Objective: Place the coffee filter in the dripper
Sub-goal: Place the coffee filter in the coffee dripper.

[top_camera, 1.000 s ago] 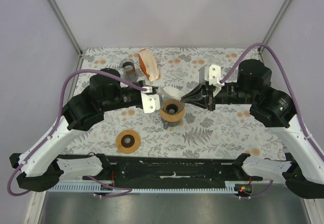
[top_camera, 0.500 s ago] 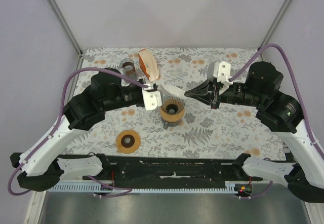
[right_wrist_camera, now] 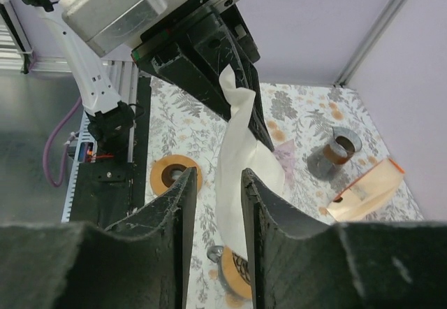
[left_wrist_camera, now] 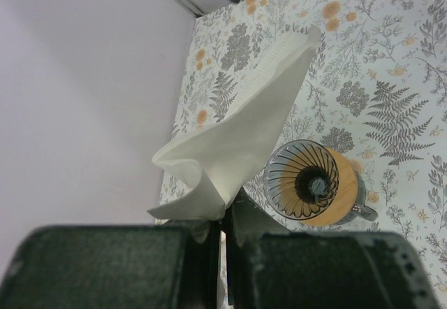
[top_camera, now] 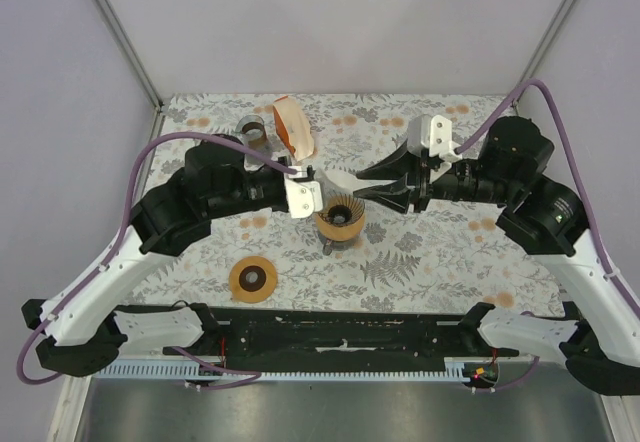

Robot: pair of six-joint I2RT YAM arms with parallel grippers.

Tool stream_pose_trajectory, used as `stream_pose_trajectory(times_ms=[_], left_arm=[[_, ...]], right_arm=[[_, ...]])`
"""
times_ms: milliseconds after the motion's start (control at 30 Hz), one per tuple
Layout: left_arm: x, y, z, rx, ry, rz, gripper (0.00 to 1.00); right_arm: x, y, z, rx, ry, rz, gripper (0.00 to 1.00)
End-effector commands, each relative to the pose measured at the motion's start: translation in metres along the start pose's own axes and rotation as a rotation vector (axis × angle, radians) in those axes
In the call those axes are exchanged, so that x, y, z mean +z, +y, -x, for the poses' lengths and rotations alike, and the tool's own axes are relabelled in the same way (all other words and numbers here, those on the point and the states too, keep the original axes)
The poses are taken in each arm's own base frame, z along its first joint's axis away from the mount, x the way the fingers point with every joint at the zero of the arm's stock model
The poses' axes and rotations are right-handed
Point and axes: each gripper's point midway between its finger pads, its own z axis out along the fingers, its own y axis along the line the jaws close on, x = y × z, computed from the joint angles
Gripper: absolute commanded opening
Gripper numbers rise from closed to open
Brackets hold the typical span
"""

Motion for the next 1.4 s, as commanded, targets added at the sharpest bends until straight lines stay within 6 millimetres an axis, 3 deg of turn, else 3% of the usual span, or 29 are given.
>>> stream_pose_trajectory(times_ms=[0, 133, 200, 300, 467, 600, 833, 967, 1100, 1367], left_arm=[[-0.01, 0.0, 0.023, 0.077, -0.107, -0.012, 0.02], [-0.008, 0.007, 0.027, 0.042, -0.111, 0.015, 0.02], [-0.01, 0.019, 0.032, -0.024, -0.125, 0.081, 0.02], [-0.014, 0.037, 0.043, -0.091, -0.176, 0.175, 0.02], [-0.018, 0.028, 0.065, -0.206, -0.272, 0.109, 0.02], [-0.023, 0.024, 0.083, -0.329, -0.364, 0.045, 0.02], [-0.028, 0.017, 0.108, -0.411, -0.483, -0.06, 0.02], [-0.028, 0.015, 0.11, -0.416, -0.493, -0.079, 0.02], [-0.026, 0.011, 0.111, -0.416, -0.5, -0.108, 0.02], [-0.024, 0.009, 0.11, -0.416, -0.498, -0.114, 0.02]], right_arm=[[0.011, 0.006, 0.019, 0.004, -0.078, 0.082, 0.41], [0.014, 0.008, 0.01, 0.005, -0.058, 0.099, 0.54], [0.006, 0.009, 0.006, -0.021, -0.047, 0.074, 0.7], [-0.011, 0.006, -0.003, -0.1, -0.039, 0.015, 0.78], [-0.02, -0.007, -0.018, -0.149, -0.018, 0.014, 0.85], [-0.021, -0.013, -0.014, -0.156, -0.072, 0.077, 0.96], [-0.019, -0.002, 0.023, -0.162, -0.257, 0.148, 0.89], [-0.023, 0.008, 0.038, -0.164, -0.327, 0.185, 0.81], [-0.023, 0.006, 0.044, -0.165, -0.342, 0.181, 0.76], [-0.023, 0.016, 0.056, -0.162, -0.382, 0.265, 0.47]])
